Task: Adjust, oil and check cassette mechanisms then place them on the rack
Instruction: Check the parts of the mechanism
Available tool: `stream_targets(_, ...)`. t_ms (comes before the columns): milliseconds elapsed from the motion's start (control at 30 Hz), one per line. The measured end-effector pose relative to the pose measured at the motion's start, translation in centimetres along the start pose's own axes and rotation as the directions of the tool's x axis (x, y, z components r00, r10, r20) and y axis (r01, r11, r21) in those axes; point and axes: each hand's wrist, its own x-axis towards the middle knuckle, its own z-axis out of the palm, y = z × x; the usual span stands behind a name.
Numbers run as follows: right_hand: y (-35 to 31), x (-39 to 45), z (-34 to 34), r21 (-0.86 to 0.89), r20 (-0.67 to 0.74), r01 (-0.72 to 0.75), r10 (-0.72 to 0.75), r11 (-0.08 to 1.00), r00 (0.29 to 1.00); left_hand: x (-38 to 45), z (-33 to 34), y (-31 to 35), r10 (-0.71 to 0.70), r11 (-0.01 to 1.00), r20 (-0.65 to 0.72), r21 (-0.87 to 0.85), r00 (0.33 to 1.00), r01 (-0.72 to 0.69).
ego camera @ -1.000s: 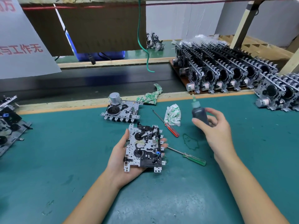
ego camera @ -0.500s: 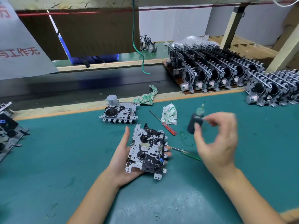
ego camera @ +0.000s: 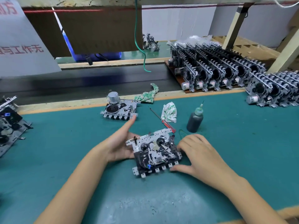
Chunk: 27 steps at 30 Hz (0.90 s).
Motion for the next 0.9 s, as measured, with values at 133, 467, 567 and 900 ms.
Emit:
stream_targets(133,-0.8,-0.4,1.1,0.103,-0.208,-0.018,0.039,0.995,0.977,-2.6,0.1,-1.9,0.424,0.773,-0.441,0.631,0.791,-0.062)
stream_targets(467,-0.4,0.4,1.6,-0.041,-0.219,-0.001,-0.008,0.999,0.976,-3.4,2.9,-6.8,0.779,0.132,-0.177,0.984,0.602,0.119)
stream_targets(567,0.2,0.8,1.6,-0.014,-0.2,0.059,-0.061,0.998,0.978,-2.9,3.4,-7.0,0.838,0.153,-0.181,0.983,0.515,0.097)
stream_targets(900,0.0,0.3,3.1,0.057,-0.33,0.077,-0.054,0.995,0.943,-2.7,2.4,-7.1,0.834,0.137,-0.157,0.988,0.53,0.078)
